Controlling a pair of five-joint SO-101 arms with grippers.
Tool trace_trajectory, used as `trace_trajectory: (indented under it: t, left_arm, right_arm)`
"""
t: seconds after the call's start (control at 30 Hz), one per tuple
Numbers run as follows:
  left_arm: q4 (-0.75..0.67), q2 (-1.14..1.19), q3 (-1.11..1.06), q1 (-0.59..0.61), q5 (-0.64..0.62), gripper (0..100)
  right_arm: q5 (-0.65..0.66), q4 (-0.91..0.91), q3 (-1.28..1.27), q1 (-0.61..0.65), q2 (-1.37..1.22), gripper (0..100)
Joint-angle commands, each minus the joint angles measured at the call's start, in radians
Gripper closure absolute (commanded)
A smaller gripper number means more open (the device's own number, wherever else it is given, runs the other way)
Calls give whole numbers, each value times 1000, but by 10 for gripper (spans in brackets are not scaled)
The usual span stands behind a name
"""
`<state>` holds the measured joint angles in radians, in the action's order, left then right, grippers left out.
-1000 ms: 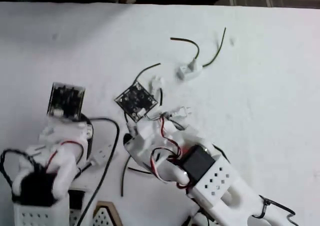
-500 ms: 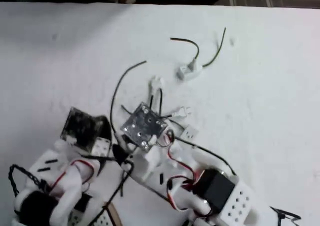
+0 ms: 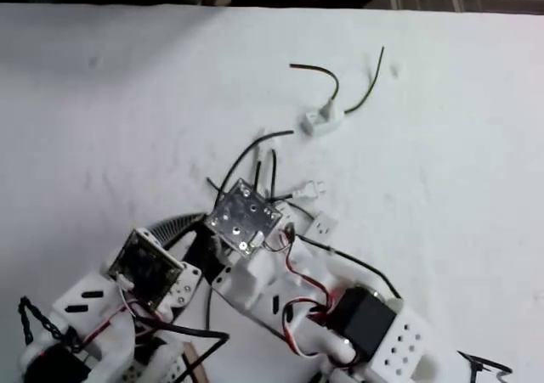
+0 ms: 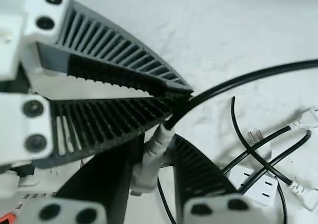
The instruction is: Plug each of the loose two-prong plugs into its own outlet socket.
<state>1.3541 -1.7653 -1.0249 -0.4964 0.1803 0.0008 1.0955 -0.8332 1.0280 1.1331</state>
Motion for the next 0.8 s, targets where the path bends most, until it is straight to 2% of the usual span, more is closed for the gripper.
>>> trace_trajectory:
  t: [0.0, 0.23, 0.6, 0.77]
  left_arm:
    - [21, -2, -2, -33, 60, 978]
    - [64, -2, -3, -33, 189, 978]
    - [60, -2, -2, -35, 199, 978]
    - [87, -2, -2, -148, 270, 978]
  right_arm:
    - [5, -24, 8, 13, 5, 981]
    - [5, -24, -20, 8, 5, 981]
    - [6, -18, -18, 8, 5, 981]
    - [8, -16, -18, 8, 5, 981]
